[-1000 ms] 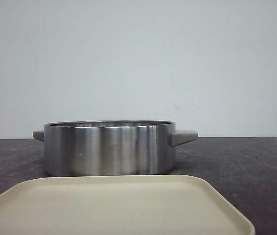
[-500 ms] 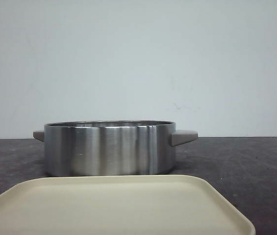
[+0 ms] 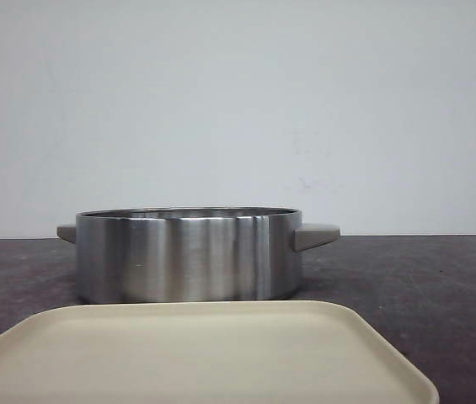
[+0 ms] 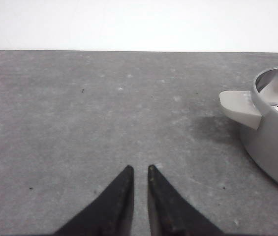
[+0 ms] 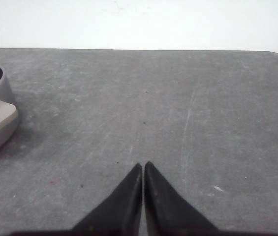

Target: Steam buns

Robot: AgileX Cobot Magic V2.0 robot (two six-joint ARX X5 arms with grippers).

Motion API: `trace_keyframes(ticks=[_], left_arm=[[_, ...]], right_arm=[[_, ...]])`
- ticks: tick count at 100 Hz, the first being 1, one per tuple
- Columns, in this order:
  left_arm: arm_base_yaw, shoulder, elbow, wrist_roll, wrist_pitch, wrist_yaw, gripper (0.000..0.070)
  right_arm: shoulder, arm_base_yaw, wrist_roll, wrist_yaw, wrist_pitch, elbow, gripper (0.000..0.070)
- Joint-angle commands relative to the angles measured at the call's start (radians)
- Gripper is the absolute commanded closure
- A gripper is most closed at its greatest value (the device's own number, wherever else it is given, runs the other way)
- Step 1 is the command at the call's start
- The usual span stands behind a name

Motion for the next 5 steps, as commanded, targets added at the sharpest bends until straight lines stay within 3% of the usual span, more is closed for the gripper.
trace_keyframes(ticks=[1,5], left_arm=[[0.004,-0.001,-0.018,0.000,-0.005,0.002,0.0700],[0.004,-0.001,-0.018,0.000,-0.006,0.001,0.0700]], right_arm=[[0.000,0.000,0.010,0.002,0.007,-0.003,0.0693],[0.000,0.000,0.010,0.002,0.008,-0.003,0.0693]])
